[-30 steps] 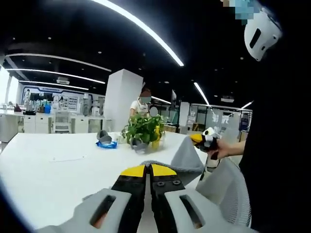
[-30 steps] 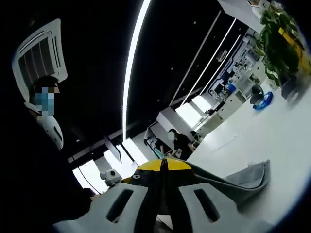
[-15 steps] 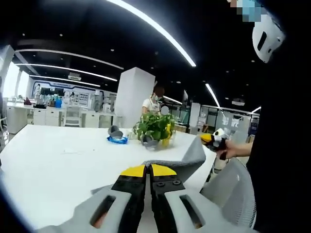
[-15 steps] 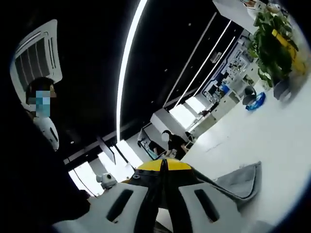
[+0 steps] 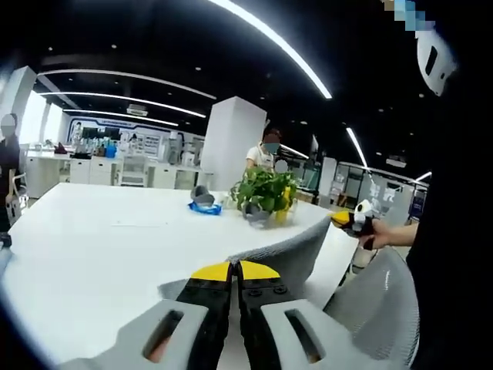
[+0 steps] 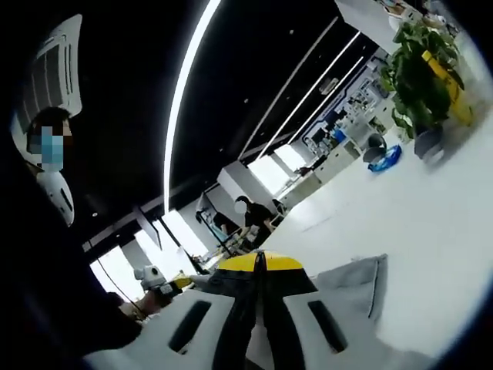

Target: Fold the towel on the table until its edges align and the towel forms a compact rectangular stack.

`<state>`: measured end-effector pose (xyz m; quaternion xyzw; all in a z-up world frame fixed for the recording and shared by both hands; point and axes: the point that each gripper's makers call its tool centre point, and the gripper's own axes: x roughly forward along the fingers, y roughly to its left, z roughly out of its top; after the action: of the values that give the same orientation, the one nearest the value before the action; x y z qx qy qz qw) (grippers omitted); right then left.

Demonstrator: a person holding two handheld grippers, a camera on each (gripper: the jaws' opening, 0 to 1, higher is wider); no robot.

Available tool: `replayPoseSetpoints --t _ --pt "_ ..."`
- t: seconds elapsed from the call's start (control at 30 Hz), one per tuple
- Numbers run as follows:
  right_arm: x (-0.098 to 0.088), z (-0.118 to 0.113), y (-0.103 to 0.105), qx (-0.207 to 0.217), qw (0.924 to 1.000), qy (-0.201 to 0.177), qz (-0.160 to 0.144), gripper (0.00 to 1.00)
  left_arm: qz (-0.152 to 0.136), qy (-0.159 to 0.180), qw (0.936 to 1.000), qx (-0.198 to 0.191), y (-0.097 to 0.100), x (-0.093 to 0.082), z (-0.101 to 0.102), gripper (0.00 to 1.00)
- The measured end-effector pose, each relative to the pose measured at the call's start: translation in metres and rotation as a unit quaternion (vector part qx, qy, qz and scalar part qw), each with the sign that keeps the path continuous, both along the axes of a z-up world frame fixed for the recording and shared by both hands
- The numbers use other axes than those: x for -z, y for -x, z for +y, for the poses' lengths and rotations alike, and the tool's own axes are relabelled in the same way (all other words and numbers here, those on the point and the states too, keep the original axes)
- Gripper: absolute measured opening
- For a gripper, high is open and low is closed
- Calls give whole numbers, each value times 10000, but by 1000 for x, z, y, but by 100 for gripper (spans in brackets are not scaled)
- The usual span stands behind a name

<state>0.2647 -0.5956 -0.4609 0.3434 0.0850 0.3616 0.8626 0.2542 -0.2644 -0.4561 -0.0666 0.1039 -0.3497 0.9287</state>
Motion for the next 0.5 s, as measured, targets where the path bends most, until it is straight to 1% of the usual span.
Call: replayPoseSetpoints --t 0.1,0.23,0.33,0.4,0.5 --pt "8 -1 -5 88 9996 258 86 0 137 30 9999 -29 -6 5 0 2" --pt "11 2 -14 81 9990 397 172 0 193 24 9998 -42 -15 9 0 2" --pt "13 8 -22 57 9982 545 228 0 243 -111 9996 -23 -24 14 1 2" --pt "16 7 -29 51 9977 608 284 0 259 -213 9994 -6 -30 17 2 2" --pt "20 10 -36 -2 9964 783 334 0 299 -251 9992 3 -38 20 3 2"
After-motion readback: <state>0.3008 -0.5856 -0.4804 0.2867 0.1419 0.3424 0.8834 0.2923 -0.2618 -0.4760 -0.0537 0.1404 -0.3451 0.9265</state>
